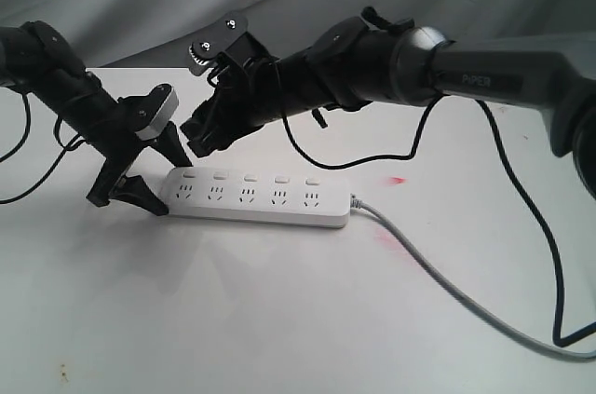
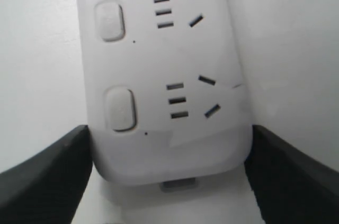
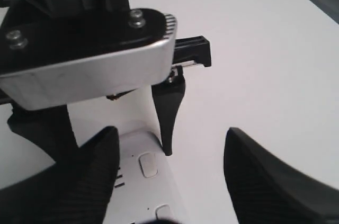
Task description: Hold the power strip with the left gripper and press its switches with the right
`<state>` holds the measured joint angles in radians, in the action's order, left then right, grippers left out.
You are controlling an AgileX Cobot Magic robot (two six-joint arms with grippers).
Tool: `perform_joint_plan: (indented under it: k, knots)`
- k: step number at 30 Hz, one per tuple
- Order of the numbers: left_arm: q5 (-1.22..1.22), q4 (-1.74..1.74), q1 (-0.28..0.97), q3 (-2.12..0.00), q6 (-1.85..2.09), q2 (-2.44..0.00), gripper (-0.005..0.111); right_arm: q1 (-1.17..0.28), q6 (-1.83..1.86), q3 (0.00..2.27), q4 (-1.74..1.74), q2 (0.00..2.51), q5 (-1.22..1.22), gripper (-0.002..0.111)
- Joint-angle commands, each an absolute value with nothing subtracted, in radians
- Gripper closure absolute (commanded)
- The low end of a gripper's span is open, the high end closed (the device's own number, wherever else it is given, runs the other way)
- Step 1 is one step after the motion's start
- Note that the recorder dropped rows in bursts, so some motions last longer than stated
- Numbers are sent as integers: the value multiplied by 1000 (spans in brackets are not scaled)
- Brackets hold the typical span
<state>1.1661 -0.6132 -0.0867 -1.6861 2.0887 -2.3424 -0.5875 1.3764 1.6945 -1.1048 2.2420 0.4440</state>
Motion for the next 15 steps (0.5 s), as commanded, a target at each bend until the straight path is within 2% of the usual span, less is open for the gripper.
perform_joint_plan:
  k: [1, 7, 15]
  knots:
    - [1174, -610, -83, -1692, 2093, -2340, 98, -587, 1415, 1701, -1086, 2240, 454, 58]
    - [1174, -610, -83, -1692, 2093, -2340, 98, -592, 1363, 1728, -1086, 2291, 430, 59]
    - [1174, -610, -83, -1692, 2093, -2340, 98, -594, 1285, 1928, -1046, 2432, 523, 59]
